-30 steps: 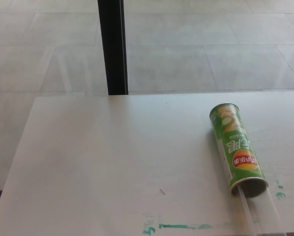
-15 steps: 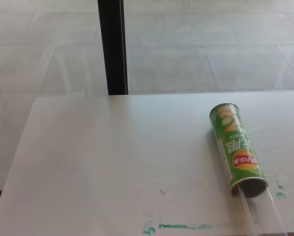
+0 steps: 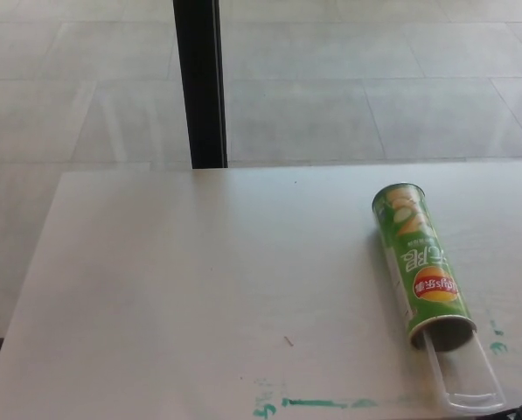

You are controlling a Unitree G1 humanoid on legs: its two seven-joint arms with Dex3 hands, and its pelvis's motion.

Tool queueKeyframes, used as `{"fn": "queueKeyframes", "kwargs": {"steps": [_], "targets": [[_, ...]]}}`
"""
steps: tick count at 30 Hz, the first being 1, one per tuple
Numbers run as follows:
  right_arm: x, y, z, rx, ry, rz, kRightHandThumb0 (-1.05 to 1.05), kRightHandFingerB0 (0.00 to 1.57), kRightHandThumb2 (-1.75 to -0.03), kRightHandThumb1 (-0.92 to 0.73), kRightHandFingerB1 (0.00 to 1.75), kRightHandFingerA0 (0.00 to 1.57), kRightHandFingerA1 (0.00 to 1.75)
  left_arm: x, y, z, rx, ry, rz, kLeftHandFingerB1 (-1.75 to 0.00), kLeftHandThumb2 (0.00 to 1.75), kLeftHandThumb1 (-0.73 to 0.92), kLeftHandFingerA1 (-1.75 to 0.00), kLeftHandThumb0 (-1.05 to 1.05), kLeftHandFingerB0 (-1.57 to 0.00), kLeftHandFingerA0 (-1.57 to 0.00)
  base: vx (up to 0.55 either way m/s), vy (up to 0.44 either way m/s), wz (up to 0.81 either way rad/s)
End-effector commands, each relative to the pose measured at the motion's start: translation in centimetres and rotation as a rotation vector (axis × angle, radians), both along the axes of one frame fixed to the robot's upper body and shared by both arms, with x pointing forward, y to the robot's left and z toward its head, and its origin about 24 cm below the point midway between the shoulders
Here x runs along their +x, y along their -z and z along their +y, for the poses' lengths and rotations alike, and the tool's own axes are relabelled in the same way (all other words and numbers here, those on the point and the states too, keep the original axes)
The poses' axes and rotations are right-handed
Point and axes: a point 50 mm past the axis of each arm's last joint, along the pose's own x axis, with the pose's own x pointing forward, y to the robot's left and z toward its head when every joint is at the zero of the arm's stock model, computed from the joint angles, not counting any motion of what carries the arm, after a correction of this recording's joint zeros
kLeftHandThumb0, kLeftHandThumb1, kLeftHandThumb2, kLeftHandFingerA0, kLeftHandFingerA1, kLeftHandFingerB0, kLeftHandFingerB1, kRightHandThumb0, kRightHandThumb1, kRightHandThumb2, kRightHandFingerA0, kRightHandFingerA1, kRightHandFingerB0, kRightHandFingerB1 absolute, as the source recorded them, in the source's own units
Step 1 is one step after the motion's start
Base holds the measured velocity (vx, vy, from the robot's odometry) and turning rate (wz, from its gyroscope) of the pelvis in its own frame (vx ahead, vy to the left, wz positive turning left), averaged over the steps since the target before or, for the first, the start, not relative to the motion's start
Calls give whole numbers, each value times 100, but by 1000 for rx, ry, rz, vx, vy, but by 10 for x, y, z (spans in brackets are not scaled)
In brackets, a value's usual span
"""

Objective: Use the right hand as a fist to push the chips tray inside its container kept in the middle of the desk

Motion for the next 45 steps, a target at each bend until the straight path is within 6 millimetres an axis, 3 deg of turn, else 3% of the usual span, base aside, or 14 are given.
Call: {"fn": "queueKeyframes", "kwargs": {"steps": [1, 8, 9, 10, 11, 14, 19, 21, 31, 32, 33, 38, 39, 45], "targets": [[11, -9, -5, -59, 25, -68, -80, 58, -96, -48, 77, 107, 104, -3, -2, 3, 7, -36, -15, -49, 68, 92, -66, -76, -43, -55, 0, 0, 0], [18, -12, -6, -66, 12, -72, -82, 60, -61, -69, 78, 110, 106, -4, -3, 4, 5, -32, -19, -50, 68, 92, -69, -74, -44, -56, 0, 0, 0], [19, -12, -6, -68, 12, -72, -81, 58, -98, -50, 78, 108, 103, -4, -3, 4, 10, -28, -17, -51, 68, 92, -71, -75, -45, -57, 0, 0, 0], [23, -12, -7, -72, 14, -70, -83, 58, -62, -71, 79, 112, 111, -4, -4, 4, 17, -8, -3, -50, 72, 92, -69, -77, -41, -55, 0, 0, 0], [26, -12, -8, -73, 16, -69, -83, 59, -61, -71, 78, 113, 115, -4, -4, 4, 16, -5, 0, -59, 110, 73, -72, -73, -39, -54, 0, 0, 0], [31, -13, -8, -62, 18, -69, -82, 60, -61, -70, 82, 111, 115, -4, -4, 4, 16, -19, -4, -50, 68, 92, -70, -76, -45, -59, 0, 0, 0], [37, -11, -3, -23, 27, -64, -82, 55, -99, -50, 82, 108, 110, -4, -6, 6, 17, -29, -11, -48, 68, 92, -68, -81, -43, -57, 0, 0, 0], [38, -7, 3, -9, 23, -49, -84, 56, -61, -70, 84, 111, 107, -4, -6, 6, 12, -16, -12, -49, 69, 92, -66, -78, -43, -53, 0, 0, 0], [38, 1, 15, 12, 3, -19, -82, 55, -62, -70, 79, 111, 108, -2, -8, 7, 15, -22, -27, -50, 69, 92, -68, -75, -41, -55, 0, 0, 0], [38, 2, 16, 27, -4, -18, -82, 54, -62, -71, 80, 108, 102, -2, -8, 7, 23, -12, -22, -60, 110, 72, -71, -73, -40, -54, 0, 0, 0], [37, 3, 18, 38, -5, -18, -81, 54, -61, -70, 79, 108, 101, -2, -9, 8, 25, -3, -8, -49, 72, 92, -66, -76, -42, -53, 0, 0, 0], [35, 8, 21, 57, -6, -22, -82, 50, -98, -51, 77, 110, 106, -2, -9, 8, 29, 2, -3, -50, 72, 92, -65, -76, -41, -53, 0, 0, 0], [36, 7, 22, 53, -5, -25, -82, 50, -62, -71, 80, 110, 109, -2, -9, 8, 31, -3, -5, -49, 72, 92, -66, -75, -40, -53, 0, 0, 0], [40, 3, 22, 66, 2, -50, -80, 43, -62, -71, 81, 103, 109, -4, -9, 9, 33, -20, -8, -49, 69, 92, -65, -74, -42, -56, 0, 0, 0]]}}
